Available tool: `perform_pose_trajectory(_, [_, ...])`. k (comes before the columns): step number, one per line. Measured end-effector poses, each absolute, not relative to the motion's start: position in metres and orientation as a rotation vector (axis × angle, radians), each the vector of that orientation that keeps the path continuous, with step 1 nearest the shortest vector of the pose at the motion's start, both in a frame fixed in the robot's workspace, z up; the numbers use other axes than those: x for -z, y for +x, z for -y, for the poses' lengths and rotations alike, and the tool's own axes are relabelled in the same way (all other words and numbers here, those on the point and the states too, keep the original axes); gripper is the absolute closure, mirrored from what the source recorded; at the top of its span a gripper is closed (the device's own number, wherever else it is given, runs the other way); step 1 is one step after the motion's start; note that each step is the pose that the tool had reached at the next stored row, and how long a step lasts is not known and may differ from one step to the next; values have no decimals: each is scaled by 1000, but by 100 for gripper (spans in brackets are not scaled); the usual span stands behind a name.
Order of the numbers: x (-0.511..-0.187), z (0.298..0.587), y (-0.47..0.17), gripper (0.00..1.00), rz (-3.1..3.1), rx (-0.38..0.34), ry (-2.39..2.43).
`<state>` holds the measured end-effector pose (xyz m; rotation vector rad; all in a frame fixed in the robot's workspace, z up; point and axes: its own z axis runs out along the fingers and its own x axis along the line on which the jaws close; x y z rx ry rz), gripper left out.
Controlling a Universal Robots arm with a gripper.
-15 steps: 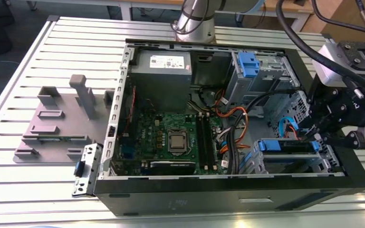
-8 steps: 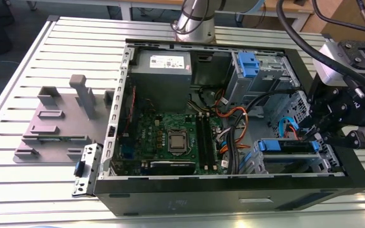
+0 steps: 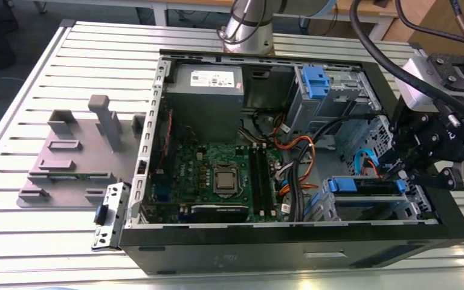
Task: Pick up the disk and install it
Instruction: 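Insert the second disk wire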
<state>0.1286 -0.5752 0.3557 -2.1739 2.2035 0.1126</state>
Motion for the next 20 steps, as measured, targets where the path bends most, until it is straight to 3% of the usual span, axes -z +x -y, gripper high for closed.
perform_pose_trajectory(5, [-356, 575, 129, 70, -2203, -113, -2174])
perform_pose_trajectory(7, [-356, 575, 128, 76, -2203, -113, -2174])
perform_pose_trajectory(9, [-356, 575, 128, 88, -2203, -113, -2174])
perform_pose_trajectory(20, [-356, 575, 128, 89, -2203, -113, -2174])
